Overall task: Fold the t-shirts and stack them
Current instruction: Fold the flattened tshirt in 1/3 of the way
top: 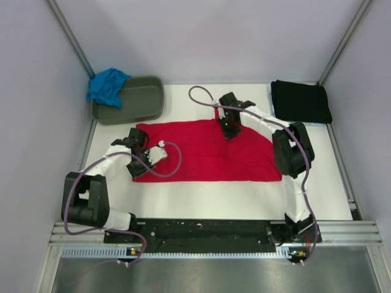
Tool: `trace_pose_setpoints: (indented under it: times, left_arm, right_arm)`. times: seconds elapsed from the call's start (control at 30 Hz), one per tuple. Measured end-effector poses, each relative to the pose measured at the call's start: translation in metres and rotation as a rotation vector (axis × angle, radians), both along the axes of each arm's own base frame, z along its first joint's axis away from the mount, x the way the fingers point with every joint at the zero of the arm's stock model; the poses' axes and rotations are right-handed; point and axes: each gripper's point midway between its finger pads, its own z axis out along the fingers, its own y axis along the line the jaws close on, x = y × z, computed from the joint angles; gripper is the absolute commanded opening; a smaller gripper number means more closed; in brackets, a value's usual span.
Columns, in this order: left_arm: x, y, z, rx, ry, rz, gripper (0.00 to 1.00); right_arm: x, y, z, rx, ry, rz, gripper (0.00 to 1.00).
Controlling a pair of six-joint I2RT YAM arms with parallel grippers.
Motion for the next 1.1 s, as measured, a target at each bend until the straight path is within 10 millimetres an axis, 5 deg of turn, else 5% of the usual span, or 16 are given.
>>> trace_pose_setpoints:
  times: [0.07,0.23,0.43,0.53,0.57,0.77,1.1]
  left_arm:
    - [-0.001,0.0,0.0,0.001,0.004,0.0,0.45]
    - [-0.005,-0.001,0.004,-0.011,0.005,-0.012,0.48]
    - [-0.007,-0.01,0.014,-0.058,-0.018,-0.079,0.54]
    - [-0.016,-0.016,0.012,-0.092,0.023,-0.127,0.61]
    - [-0.021,-0.019,0.012,-0.107,0.043,-0.143,0.61]
    - [-0.038,-0.028,0.0,-0.134,0.101,-0.211,0.61]
    - [-0.036,-0.015,-0.023,-0.061,0.061,-0.212,0.46]
  right_arm:
    - [0.017,0.007,0.013,0.019,-0.055,-0.004,0.0]
    - [0.028,-0.004,0.036,0.005,-0.151,-0.046,0.3]
    - [-0.041,-0.089,0.059,-0.005,-0.147,-0.26,0.48]
    - [-0.071,-0.143,0.081,0.035,-0.217,-0.461,0.96]
    - [-0.079,-0.155,0.084,0.043,-0.236,-0.522,0.99]
    - [-0.131,-0.184,0.073,0.102,-0.251,-0.759,0.98]
    - [-0.168,-0.205,0.005,0.132,-0.003,-1.141,0.71]
